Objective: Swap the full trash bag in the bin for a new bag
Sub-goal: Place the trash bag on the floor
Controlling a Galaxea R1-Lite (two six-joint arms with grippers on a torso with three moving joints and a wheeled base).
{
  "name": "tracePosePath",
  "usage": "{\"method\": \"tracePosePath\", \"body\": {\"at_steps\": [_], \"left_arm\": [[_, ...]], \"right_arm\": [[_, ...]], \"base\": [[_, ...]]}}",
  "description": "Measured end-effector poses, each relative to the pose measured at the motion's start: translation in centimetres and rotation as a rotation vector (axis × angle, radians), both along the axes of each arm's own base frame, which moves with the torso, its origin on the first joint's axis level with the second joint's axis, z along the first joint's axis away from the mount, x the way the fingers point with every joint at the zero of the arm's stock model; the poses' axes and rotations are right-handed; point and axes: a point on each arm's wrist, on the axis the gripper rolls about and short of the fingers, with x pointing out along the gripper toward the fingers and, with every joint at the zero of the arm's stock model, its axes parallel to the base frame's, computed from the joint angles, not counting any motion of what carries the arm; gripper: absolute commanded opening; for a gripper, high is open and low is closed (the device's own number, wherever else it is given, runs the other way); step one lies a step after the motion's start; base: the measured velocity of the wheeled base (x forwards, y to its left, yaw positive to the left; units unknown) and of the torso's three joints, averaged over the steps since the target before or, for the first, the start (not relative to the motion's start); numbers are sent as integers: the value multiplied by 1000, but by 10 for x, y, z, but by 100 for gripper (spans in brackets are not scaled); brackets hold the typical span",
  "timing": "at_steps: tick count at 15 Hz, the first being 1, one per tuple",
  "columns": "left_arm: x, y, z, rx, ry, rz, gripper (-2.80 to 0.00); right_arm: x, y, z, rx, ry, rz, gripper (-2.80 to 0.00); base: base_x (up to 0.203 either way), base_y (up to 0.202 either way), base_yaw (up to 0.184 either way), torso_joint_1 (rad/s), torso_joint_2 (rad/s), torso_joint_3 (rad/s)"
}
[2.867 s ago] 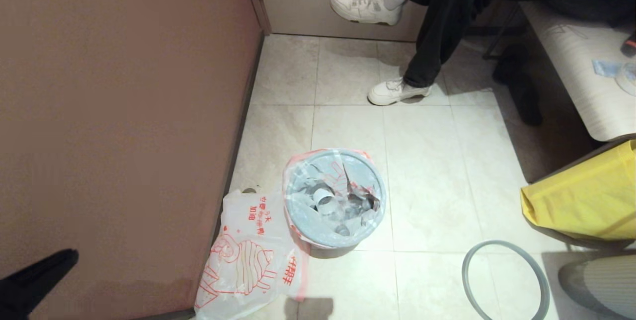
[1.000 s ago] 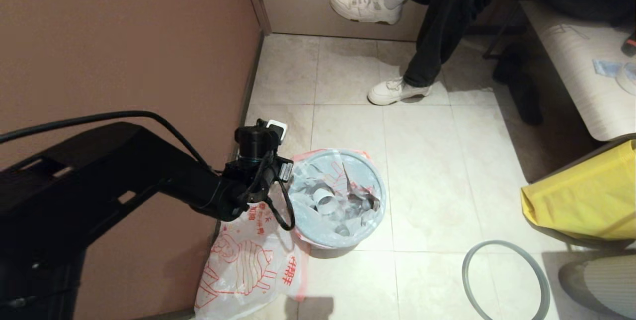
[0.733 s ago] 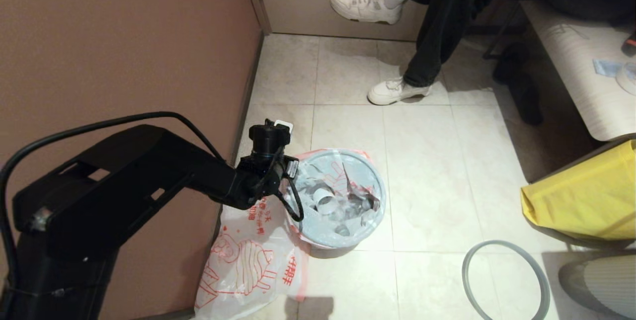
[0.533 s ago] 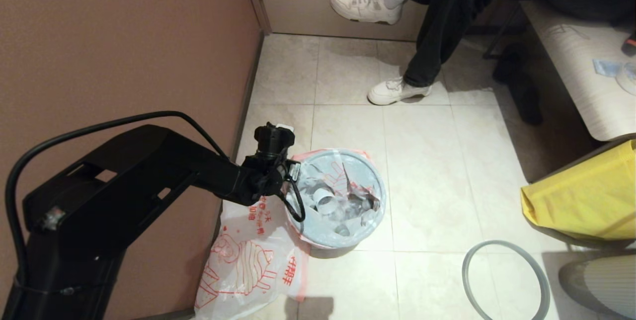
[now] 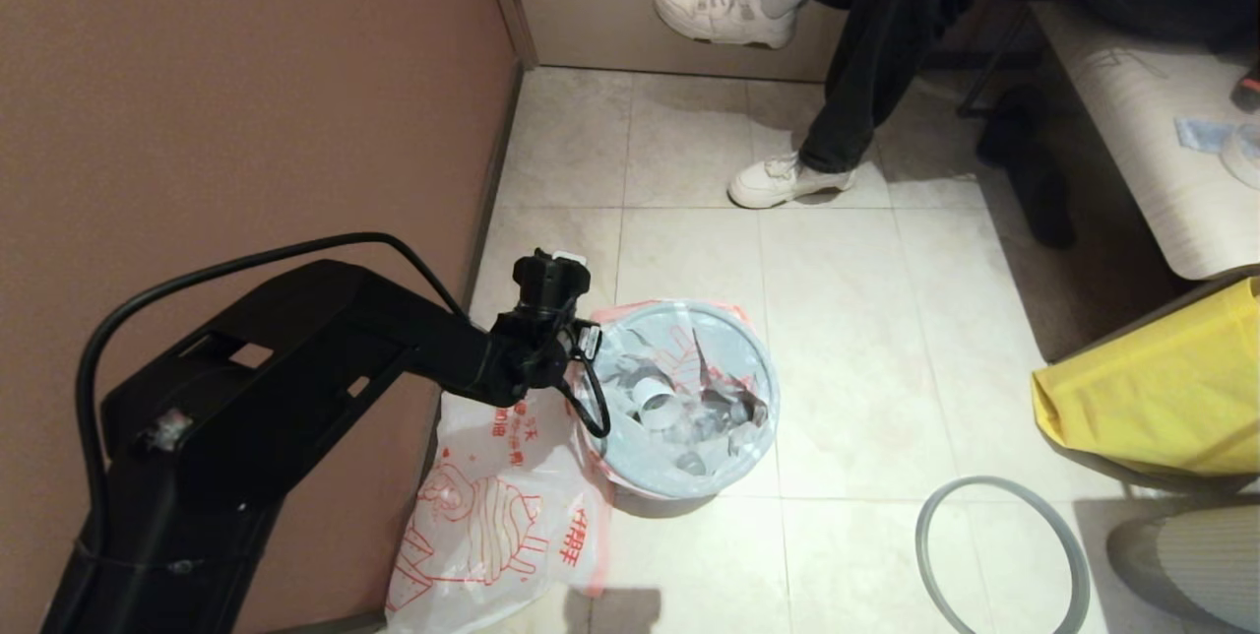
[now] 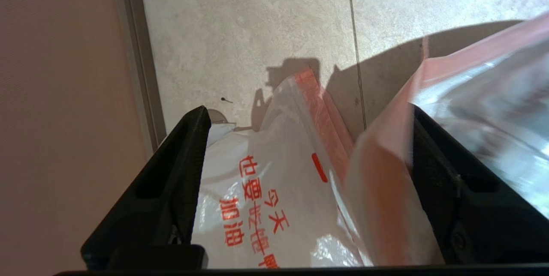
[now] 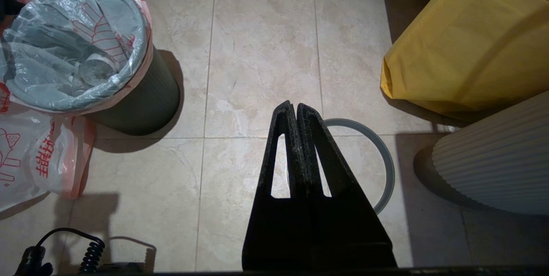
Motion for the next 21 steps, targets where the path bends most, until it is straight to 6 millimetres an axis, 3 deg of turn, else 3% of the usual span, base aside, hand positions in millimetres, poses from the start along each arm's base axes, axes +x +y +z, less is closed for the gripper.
{"method": "tracePosePath", "body": {"at_steps": [6, 7, 8, 15, 19, 21], "left_arm": [[13, -5, -28, 8, 22, 1, 0], [13, -4, -33, 12, 32, 3, -13], [14, -3, -37, 17, 40, 5, -280], [16, -3, -46, 30, 54, 15, -280], [18, 2, -41, 56, 73, 61, -280], [18, 4, -29, 74, 55, 108, -280]], "right_arm": [[0, 0, 0, 0, 0, 0, -280], [0, 0, 0, 0, 0, 0, -280], [0, 0, 0, 0, 0, 0, -280], [0, 0, 0, 0, 1, 0, -280], [0, 0, 0, 0, 1, 0, -280], [0, 0, 0, 0, 1, 0, -280]], "base": [[0, 0, 0, 0, 0, 0], [0, 0, 0, 0, 0, 0], [0, 0, 0, 0, 0, 0], [0, 0, 0, 0, 0, 0], [0, 0, 0, 0, 0, 0], [0, 0, 0, 0, 0, 0]]}}
